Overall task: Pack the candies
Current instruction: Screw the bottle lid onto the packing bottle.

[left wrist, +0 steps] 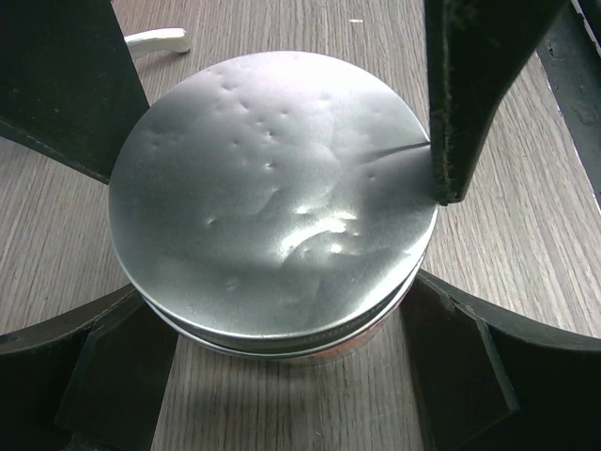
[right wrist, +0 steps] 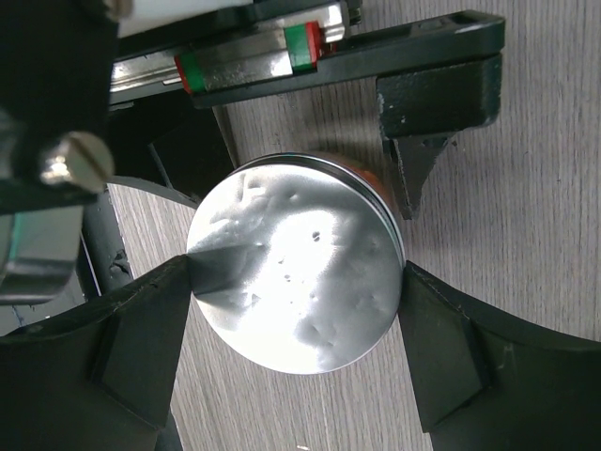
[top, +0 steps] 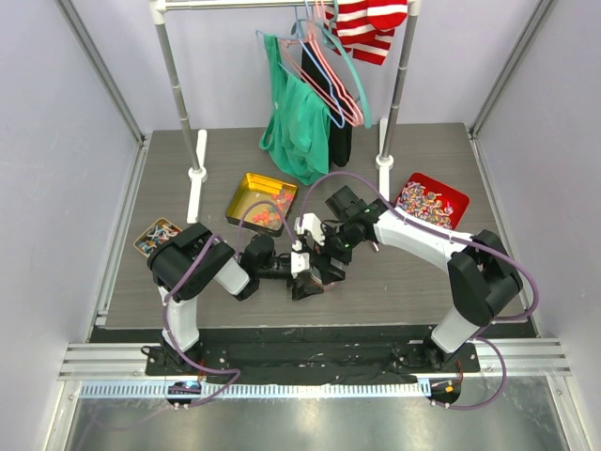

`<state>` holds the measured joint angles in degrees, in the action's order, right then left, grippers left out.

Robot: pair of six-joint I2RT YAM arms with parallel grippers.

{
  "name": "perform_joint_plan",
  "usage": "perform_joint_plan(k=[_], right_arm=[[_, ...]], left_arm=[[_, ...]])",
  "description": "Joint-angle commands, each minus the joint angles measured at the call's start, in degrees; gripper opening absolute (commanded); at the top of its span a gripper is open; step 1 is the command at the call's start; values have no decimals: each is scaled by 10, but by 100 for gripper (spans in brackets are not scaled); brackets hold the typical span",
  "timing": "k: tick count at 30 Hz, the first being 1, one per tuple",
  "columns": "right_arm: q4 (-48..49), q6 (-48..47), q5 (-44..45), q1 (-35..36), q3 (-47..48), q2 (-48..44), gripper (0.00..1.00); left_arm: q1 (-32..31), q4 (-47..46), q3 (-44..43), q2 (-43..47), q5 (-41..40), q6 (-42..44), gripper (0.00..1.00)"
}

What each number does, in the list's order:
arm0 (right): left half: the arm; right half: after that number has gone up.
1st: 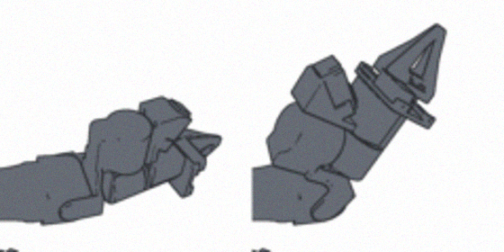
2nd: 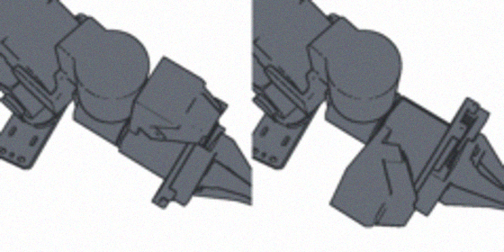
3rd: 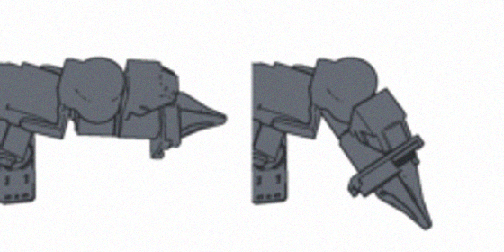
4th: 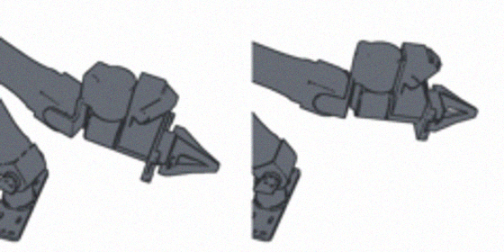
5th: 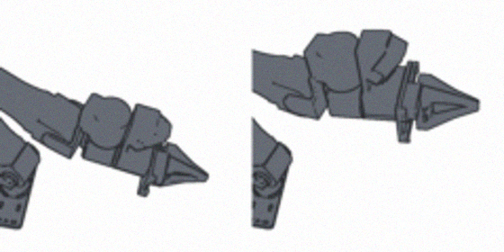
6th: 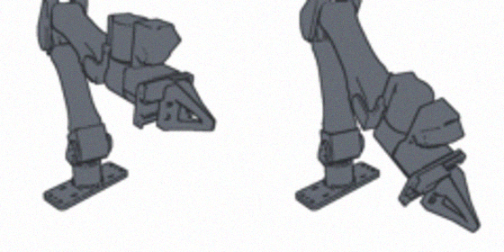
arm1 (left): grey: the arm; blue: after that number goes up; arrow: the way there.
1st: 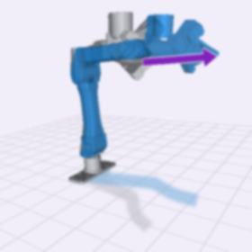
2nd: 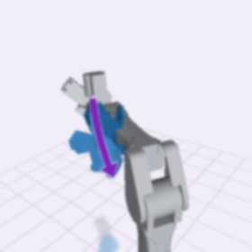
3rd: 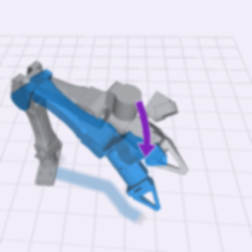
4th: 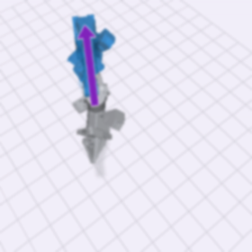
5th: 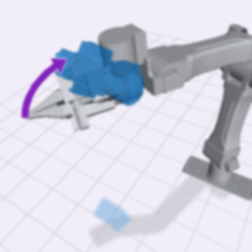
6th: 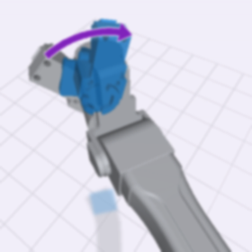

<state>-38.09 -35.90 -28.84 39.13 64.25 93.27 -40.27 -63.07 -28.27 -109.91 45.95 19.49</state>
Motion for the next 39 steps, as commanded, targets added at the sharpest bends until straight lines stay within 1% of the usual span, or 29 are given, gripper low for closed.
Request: perform_joint_plan(k=[1,7,12,13,17,25,32,39], right_arm=[[-8,-12,20,9,2,16,83],[-23,-22,19,9,3,9,91],[-30,-23,16,9,6,2,94],[-30,-23,15,9,6,1,97],[-31,-23,14,9,5,3,99],[-43,-18,-13,2,19,-7,100],[-51,-20,-20,-17,23,-42,100],[-50,-15,-24,-32,23,-39,100]], left_arm=[[-2,-21,-10,4,-10,13,97],[-2,-21,-10,3,-9,13,97],[-2,-21,-10,3,-9,12,97],[-2,-21,-10,3,-9,12,97],[-3,-21,-10,3,-9,12,97],[-3,-21,-10,3,-8,13,97],[-2,-21,-10,4,-8,13,97],[-2,-21,-10,3,-8,14,97]])
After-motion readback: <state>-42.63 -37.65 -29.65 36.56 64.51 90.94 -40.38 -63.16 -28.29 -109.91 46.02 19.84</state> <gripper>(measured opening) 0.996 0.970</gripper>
